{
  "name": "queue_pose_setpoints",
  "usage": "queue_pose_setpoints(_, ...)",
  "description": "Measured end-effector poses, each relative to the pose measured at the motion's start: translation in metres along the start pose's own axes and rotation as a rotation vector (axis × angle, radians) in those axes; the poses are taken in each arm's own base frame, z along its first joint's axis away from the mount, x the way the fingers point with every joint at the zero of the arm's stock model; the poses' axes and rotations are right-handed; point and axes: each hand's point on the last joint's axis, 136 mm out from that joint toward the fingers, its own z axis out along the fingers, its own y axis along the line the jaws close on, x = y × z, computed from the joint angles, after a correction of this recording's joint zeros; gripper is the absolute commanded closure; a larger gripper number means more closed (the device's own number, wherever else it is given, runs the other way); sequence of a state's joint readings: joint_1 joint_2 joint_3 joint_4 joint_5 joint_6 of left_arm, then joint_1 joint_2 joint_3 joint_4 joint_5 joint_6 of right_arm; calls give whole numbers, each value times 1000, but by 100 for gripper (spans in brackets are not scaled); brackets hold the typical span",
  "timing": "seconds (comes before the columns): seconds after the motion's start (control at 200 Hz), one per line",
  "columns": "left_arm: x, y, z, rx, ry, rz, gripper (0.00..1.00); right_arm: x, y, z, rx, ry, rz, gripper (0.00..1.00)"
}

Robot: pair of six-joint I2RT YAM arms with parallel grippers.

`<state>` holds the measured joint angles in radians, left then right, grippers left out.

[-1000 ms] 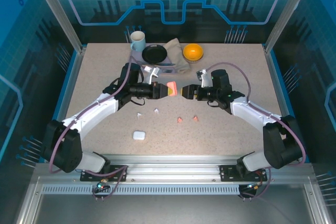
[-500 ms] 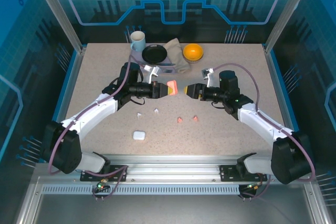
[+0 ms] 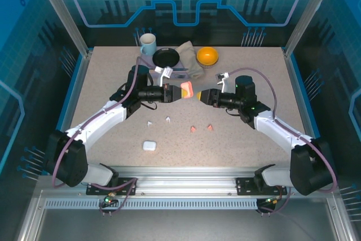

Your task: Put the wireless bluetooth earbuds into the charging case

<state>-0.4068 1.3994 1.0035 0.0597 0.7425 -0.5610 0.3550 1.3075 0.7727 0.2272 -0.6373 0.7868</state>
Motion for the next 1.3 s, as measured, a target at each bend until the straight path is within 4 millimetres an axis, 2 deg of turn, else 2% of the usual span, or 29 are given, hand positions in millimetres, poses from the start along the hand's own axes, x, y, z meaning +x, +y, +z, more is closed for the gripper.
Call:
queue_pose_setpoints(0.455, 1, 5, 8, 4, 8, -16, 96, 1, 6, 10, -26, 8, -5, 59)
queue_pose_setpoints(0.76, 6, 4, 14, 15, 28, -16, 96, -7, 10, 12, -33, 0, -15, 64)
queue_pose_setpoints(1.176, 7, 4, 17, 20, 31, -28, 96, -3, 5, 18, -30, 18, -5, 81)
queue_pose_setpoints(1.221, 7, 5, 18, 21, 32, -31, 96, -3, 5, 18, -31, 17, -5, 86)
queue_pose_setpoints(1.301, 6, 4, 18, 23, 29, -31, 93, -3, 4, 19, -28, 19, -4, 100)
